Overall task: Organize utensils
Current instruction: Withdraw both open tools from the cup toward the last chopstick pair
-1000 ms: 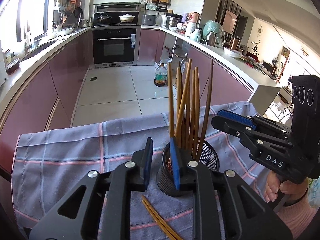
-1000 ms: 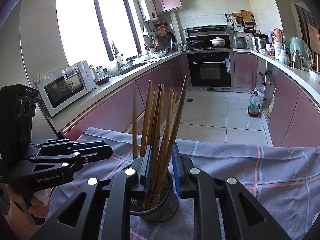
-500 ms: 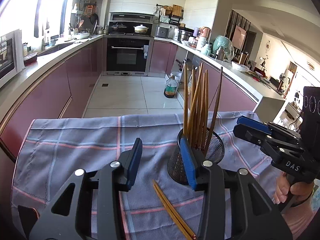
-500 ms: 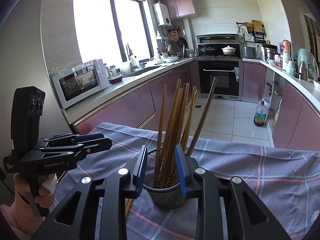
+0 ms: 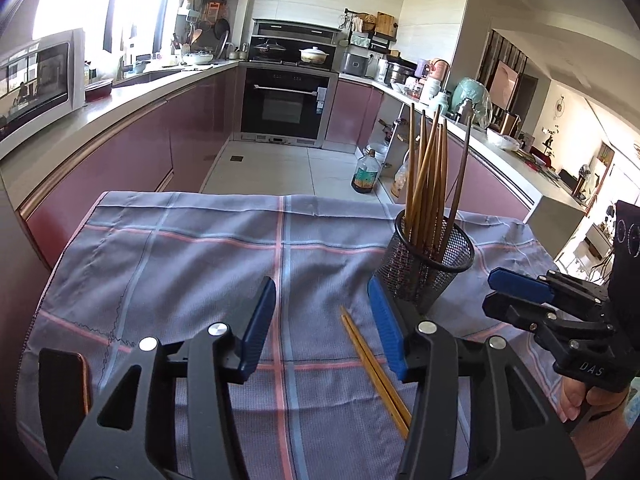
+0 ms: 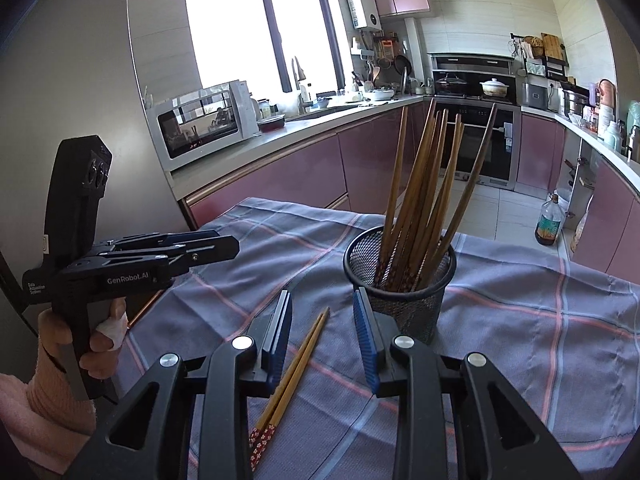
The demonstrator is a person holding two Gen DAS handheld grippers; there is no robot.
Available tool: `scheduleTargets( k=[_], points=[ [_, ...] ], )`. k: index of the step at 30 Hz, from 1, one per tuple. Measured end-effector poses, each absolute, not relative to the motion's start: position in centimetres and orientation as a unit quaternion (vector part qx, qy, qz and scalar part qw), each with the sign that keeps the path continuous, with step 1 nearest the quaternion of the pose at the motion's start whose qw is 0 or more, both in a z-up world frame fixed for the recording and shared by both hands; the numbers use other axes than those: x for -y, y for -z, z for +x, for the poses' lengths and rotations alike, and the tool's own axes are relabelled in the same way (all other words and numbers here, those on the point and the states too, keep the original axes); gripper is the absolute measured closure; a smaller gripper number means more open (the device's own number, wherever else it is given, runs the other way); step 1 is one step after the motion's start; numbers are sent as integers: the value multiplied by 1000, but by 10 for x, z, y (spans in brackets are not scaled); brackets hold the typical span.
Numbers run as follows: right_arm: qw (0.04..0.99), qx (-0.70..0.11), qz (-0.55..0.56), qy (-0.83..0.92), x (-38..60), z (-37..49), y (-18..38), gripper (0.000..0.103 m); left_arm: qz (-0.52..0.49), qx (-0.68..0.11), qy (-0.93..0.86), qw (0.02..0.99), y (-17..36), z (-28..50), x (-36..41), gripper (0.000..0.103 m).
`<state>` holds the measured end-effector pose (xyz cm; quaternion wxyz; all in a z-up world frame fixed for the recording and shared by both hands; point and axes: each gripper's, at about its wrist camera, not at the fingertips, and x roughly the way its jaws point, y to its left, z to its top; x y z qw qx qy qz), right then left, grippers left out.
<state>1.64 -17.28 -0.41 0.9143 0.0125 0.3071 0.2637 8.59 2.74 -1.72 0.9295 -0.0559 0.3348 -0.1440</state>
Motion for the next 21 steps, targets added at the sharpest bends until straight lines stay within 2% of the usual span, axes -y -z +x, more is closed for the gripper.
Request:
scheduleTargets(
  k=[11, 21],
  points=[
    [895, -352, 14, -274, 160, 12, 34, 70, -62, -347, 131, 926, 33, 67, -37, 46],
    [875, -396, -6, -279, 138, 9, 63, 70, -53, -377, 131, 915, 55, 66, -31, 46]
  ],
)
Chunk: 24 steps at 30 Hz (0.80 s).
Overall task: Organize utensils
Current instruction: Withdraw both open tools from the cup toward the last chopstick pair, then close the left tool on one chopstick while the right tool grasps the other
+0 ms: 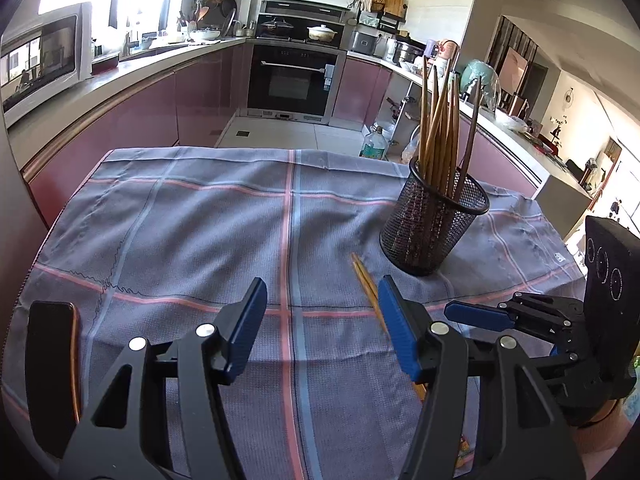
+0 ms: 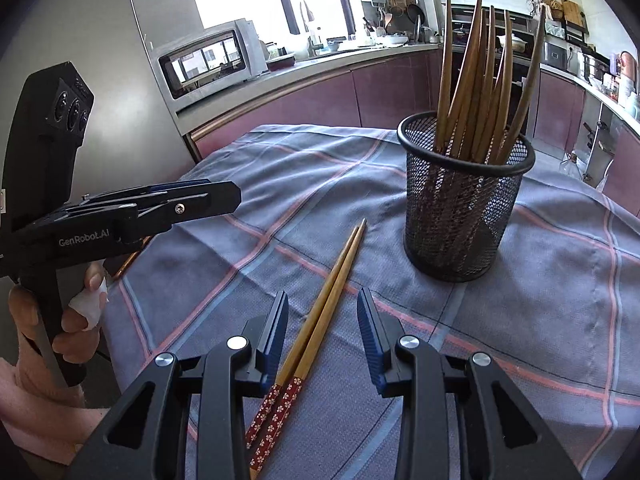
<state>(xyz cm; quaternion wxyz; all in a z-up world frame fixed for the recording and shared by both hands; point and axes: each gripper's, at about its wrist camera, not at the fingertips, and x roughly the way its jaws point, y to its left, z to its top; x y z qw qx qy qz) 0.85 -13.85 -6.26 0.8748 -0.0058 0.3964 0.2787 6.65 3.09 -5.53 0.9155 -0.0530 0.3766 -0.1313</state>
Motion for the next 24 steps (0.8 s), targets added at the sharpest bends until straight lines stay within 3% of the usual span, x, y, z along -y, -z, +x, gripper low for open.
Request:
scheduleTargets(
  k=[24],
  points=[
    [860, -440, -12, -259, 139, 9, 87, 80, -23, -414, 158, 896, 91, 70, -7, 46]
  ],
)
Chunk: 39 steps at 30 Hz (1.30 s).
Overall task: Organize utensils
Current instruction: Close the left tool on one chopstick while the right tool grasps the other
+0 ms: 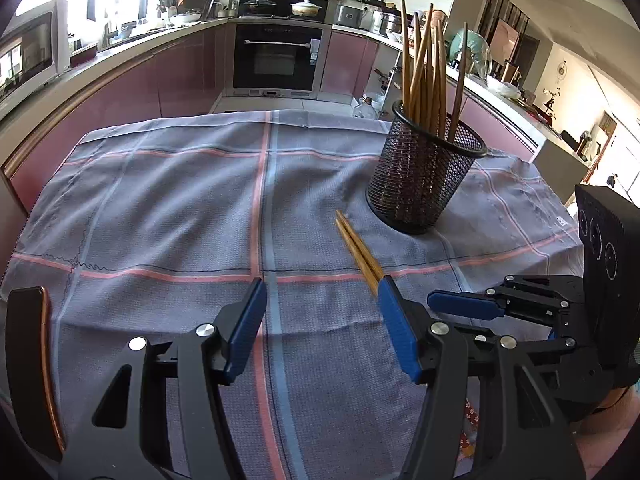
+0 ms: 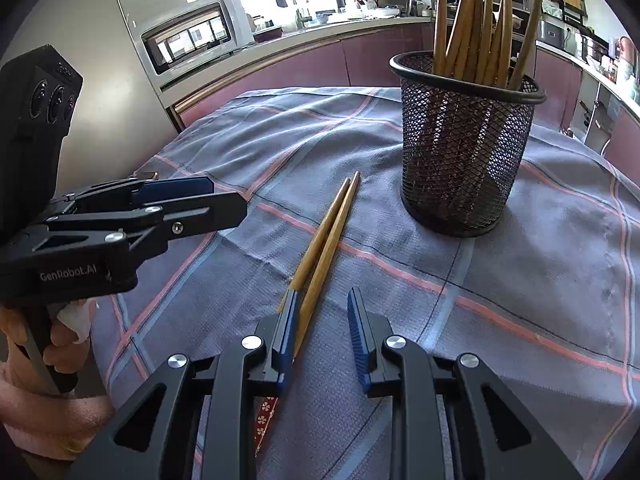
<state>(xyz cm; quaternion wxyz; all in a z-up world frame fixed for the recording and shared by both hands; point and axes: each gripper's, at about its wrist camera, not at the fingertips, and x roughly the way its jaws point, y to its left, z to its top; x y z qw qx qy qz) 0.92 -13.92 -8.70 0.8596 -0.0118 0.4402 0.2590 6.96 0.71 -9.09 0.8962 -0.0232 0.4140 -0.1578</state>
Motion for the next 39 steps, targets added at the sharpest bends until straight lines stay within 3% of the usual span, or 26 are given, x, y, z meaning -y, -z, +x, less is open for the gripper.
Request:
scheduleTargets(
  k=[27, 39],
  points=[
    [859, -448, -38, -244, 121, 59, 90, 82, 32, -448, 191, 873, 122, 73, 29, 46],
    [863, -447, -43, -233, 127, 63, 90, 97, 53, -448, 189, 872, 125, 77, 39, 47]
  ],
)
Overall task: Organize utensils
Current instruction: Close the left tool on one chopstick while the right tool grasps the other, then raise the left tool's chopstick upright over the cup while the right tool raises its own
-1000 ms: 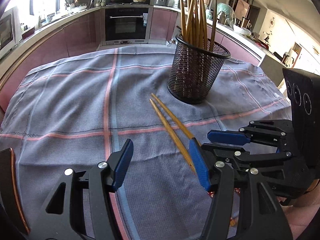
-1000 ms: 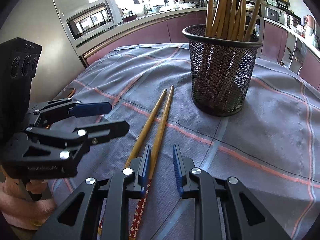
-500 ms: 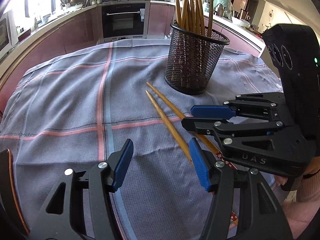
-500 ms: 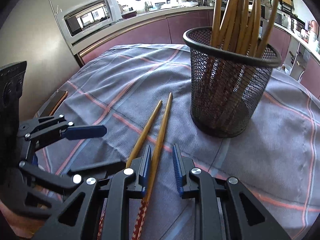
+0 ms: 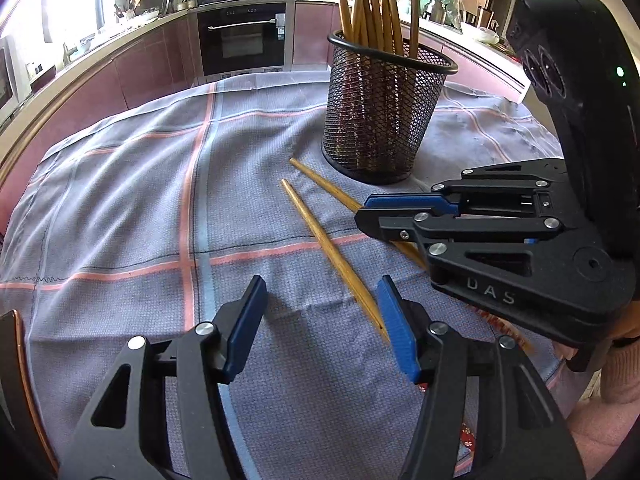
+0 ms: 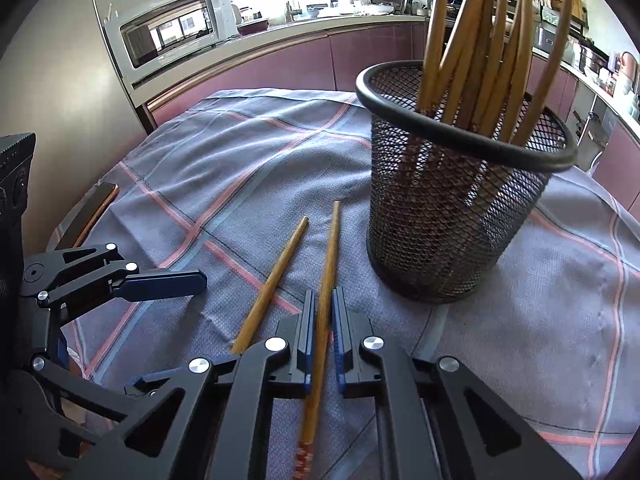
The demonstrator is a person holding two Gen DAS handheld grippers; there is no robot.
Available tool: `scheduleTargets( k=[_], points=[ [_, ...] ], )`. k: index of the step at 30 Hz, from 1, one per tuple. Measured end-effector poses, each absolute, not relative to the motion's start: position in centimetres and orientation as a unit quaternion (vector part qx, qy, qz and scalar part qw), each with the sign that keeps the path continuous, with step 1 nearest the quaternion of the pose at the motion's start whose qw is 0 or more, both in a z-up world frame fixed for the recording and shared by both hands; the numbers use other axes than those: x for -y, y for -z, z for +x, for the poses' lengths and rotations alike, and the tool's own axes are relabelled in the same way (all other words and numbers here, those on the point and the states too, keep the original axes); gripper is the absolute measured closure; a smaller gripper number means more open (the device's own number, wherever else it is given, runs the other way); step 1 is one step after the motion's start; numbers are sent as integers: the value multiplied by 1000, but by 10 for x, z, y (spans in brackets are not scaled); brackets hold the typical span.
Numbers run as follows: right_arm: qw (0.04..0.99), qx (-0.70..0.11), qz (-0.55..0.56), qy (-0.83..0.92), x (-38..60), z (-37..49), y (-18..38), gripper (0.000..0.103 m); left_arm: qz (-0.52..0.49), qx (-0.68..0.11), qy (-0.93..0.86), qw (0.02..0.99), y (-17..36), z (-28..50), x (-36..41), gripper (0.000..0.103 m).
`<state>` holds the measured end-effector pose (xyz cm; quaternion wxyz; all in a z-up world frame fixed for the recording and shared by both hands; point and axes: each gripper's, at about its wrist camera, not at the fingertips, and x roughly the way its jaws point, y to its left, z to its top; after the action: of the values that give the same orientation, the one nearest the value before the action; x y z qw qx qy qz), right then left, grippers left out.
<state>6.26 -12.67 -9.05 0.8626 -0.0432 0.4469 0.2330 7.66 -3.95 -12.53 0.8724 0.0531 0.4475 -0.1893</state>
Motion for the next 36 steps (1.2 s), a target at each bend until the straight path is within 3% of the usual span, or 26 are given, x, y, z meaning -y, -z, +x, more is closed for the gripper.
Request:
scheduleTargets(
  k=[3, 9, 17, 29, 36],
  points=[
    [863, -447, -38, -231, 129, 59, 90, 98, 63, -446, 186, 873, 127, 78, 44, 47],
    [865, -446, -27, -227, 140, 54, 89, 98, 78, -445, 174, 875, 127, 82, 49, 59],
    [868, -439, -14, -230, 153, 45, 83, 98, 81, -446, 165, 876, 126, 86, 50, 86],
    [872, -426, 0, -243, 160, 33, 75, 98, 78, -448, 152, 878, 126, 87, 54, 95],
    [871, -423, 14, -250, 167, 28, 74, 98, 74, -448, 151, 878, 123, 86, 52, 95]
  ],
)
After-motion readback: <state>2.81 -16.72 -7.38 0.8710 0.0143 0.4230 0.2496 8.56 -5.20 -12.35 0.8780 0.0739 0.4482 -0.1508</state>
